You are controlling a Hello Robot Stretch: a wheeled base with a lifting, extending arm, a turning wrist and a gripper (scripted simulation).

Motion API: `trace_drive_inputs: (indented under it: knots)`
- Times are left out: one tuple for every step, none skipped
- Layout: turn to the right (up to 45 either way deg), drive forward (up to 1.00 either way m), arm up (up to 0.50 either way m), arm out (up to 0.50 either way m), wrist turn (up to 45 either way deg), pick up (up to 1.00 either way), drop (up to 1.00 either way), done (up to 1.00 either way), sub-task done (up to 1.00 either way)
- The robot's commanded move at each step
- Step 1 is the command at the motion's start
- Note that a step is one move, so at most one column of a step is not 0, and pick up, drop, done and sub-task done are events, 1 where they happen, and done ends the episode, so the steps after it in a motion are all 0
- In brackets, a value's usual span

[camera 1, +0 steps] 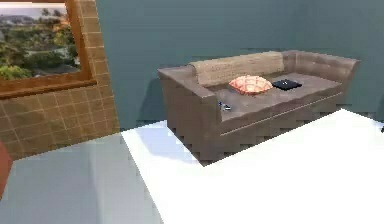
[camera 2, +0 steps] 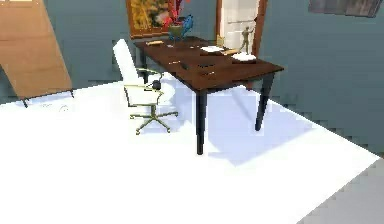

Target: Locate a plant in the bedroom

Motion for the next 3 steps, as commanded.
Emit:
trace_drive_inputs:
  knots:
    - [45.0, 0.00, 0.00, 0.00, 0.0, 0.00, 0.00, 0.00, 0.00]
    - [45.0, 0.00, 0.00, 0.00, 0.0, 0.00, 0.00, 0.00, 0.00]
    - [27.0, 0.00, 0.00, 0.00, 0.0, 0.00, 0.00, 0.00, 0.00]
